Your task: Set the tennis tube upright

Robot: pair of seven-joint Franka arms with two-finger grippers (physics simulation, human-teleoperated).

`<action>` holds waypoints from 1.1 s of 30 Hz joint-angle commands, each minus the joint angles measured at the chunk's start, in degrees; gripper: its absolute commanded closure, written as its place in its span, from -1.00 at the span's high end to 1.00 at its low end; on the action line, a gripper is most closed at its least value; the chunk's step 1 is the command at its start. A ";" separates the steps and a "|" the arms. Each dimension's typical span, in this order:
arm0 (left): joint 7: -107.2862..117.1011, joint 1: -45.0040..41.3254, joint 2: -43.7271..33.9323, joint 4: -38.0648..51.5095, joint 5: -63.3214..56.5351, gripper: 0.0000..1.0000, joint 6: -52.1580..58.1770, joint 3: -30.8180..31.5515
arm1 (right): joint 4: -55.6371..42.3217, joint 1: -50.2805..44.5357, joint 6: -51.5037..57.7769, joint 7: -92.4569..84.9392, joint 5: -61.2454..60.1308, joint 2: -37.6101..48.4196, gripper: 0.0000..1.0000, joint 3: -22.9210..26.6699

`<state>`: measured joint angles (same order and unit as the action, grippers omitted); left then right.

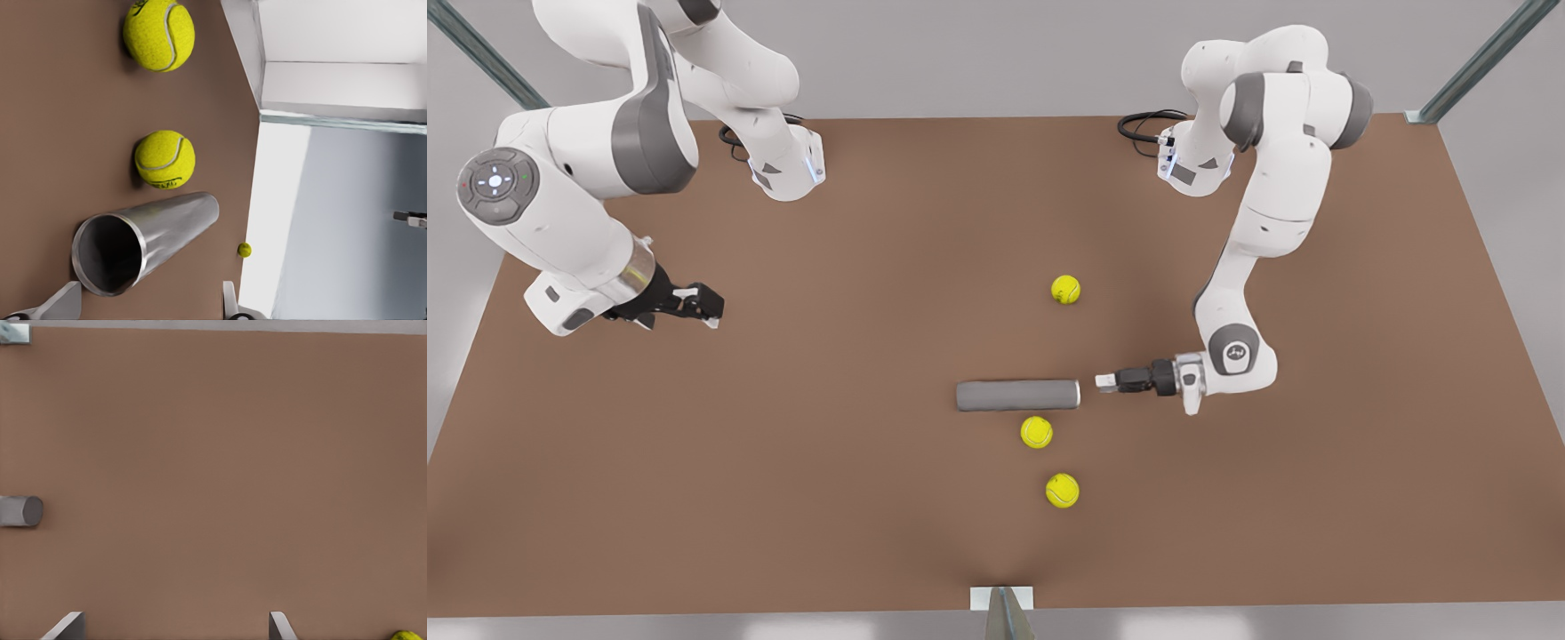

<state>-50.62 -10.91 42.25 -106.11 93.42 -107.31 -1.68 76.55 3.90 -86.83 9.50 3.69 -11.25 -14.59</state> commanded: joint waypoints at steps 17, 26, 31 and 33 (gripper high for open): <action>-1.85 -0.08 3.89 3.81 4.05 1.00 -2.47 3.79 | 0.00 0.23 0.08 0.08 -0.09 -0.26 1.00 0.08; -1.68 -0.17 5.30 5.57 4.31 1.00 -3.70 6.60 | 0.00 0.32 0.08 0.17 -0.09 -0.26 1.00 0.08; -1.68 -0.17 6.17 7.15 4.23 1.00 -3.70 7.40 | 0.00 0.23 0.17 0.26 -0.09 -0.26 1.00 0.08; -1.68 -0.26 6.35 7.24 4.23 1.00 -3.87 7.84 | 0.00 0.23 0.08 0.26 -0.09 -0.26 1.00 0.08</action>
<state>-52.29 -11.16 48.61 -98.83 97.64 -111.42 6.22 76.55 4.14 -86.74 9.76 3.65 -11.52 -14.50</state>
